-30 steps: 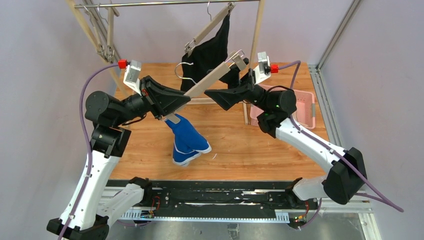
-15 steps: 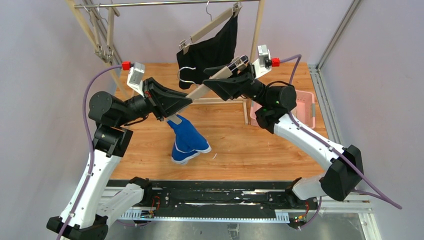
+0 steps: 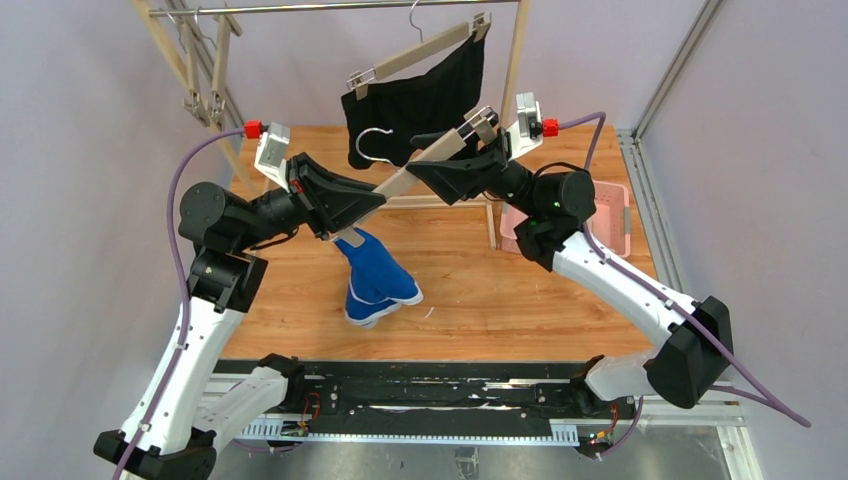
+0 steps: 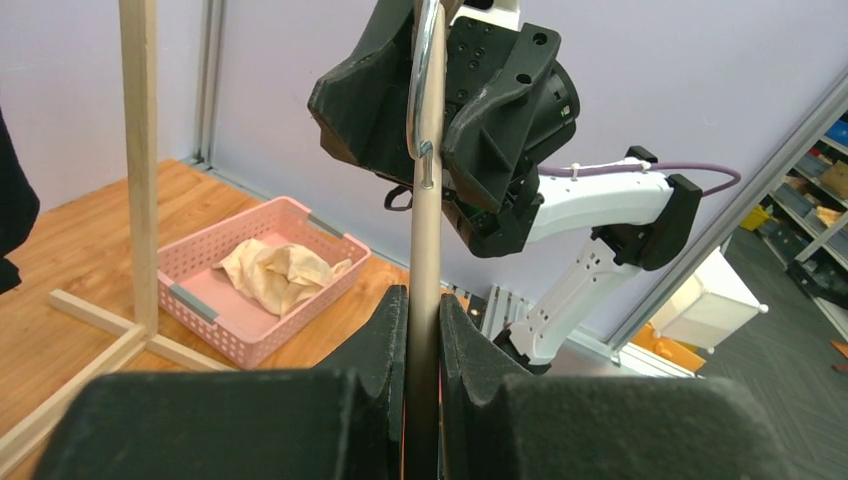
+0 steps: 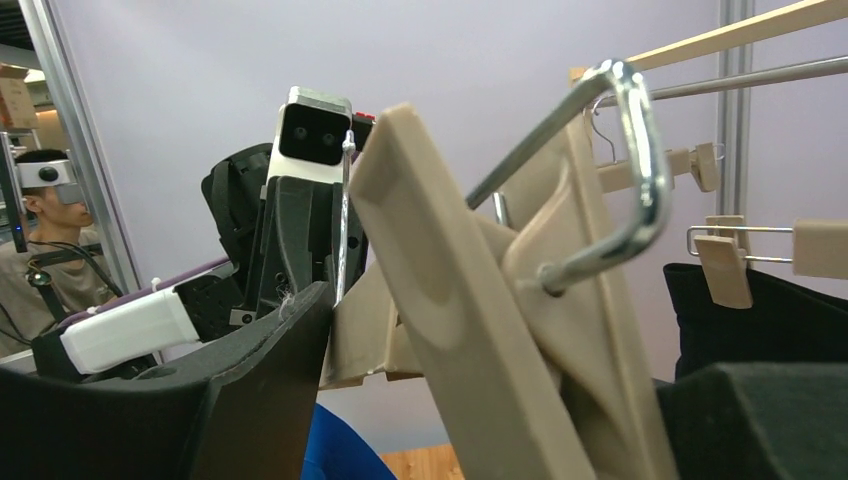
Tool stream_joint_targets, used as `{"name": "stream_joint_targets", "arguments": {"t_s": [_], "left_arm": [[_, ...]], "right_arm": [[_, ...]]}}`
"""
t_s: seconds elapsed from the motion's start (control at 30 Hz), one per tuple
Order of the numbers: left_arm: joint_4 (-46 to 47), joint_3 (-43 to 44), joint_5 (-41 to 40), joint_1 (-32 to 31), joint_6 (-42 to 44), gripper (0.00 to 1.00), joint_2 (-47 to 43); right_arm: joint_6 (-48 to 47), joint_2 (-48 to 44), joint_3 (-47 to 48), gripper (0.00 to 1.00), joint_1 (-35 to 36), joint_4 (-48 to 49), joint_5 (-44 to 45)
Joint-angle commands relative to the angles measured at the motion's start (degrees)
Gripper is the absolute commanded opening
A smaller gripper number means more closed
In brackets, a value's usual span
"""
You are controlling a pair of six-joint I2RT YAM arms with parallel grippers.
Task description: Remove the underwear clipped to the hanger
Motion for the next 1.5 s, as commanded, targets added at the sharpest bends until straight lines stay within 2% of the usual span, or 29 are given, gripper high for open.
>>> {"name": "stream_joint_targets", "arguments": {"t_s": [0.0,0.07,0.13,0.2,0.27,0.3,0.5,0.63,0.77,0.8,0.83,0.87,1.1,1.3,1.47], "left_arm": [[4.3,1.1,-2.1,-0.5,-1.5,0.0,0.0],[4.3,1.1,-2.0,-0.5,-1.6,0.0,0.0],[4.4,1.0,-2.0,-0.6,-1.7,0.0,-0.1],[4.4,0.6,-2.5,-0.6,-1.6,0.0,-0.1],[4.5,0.3,-3.1,-0.7,-1.6,0.0,-0.1],[4.8,0.1,-3.3,-0.6,-1.8,0.0,-0.1],[5.8,-1.0,-3.9,-0.8,-3.0,0.06,0.0],[5.9,-2.5,-4.8,-0.7,-3.2,0.3,-0.9],[3.7,-3.7,-3.2,-0.7,-1.2,0.48,-2.1],[1.8,-3.6,-3.5,-0.8,0.3,0.59,-2.4],[-0.2,-3.6,-3.9,-0.7,1.9,0.9,-2.9],[-2.2,-3.4,-4.7,-0.8,3.6,0.99,-3.4],[-13.1,-3.2,-9.6,-0.6,12.1,0.98,-5.9],[-11.2,-9.1,-8.0,-0.7,13.0,0.98,-6.6],[-5.5,-19.5,-6.0,-0.8,14.7,0.98,-6.1]], "right_arm": [[-2.8,-1.5,-0.6,0.55,1.2,-0.3,0.6],[-2.5,-1.2,-0.1,0.47,1.2,-0.3,0.4],[-2.3,-0.7,0.9,0.25,1.1,-0.4,-0.2],[-1.9,-0.3,1.8,0.18,1.2,-1.2,-0.5],[-1.7,0.1,2.2,0.03,1.2,-1.2,-1.4],[-1.6,0.1,2.2,0.01,1.1,-1.4,-1.4],[-3.0,-1.0,1.1,0.01,1.2,-2.6,-0.5],[-4.0,-2.2,0.8,0.01,1.2,-3.5,0.1],[-5.5,-3.9,0.4,0.01,1.2,-5.5,1.1],[-5.7,-4.3,0.2,0.01,1.2,-5.8,1.2],[-5.8,-4.6,-0.1,0.01,1.1,-6.0,1.5],[-5.8,-5.0,-0.4,0.01,1.2,-6.0,1.7],[-6.7,-6.0,-1.1,0.0,1.2,-7.2,2.7],[-6.0,-5.7,-1.3,0.0,1.2,-6.7,3.9],[-4.5,-5.1,-1.2,0.01,1.2,-5.0,3.9]]}}
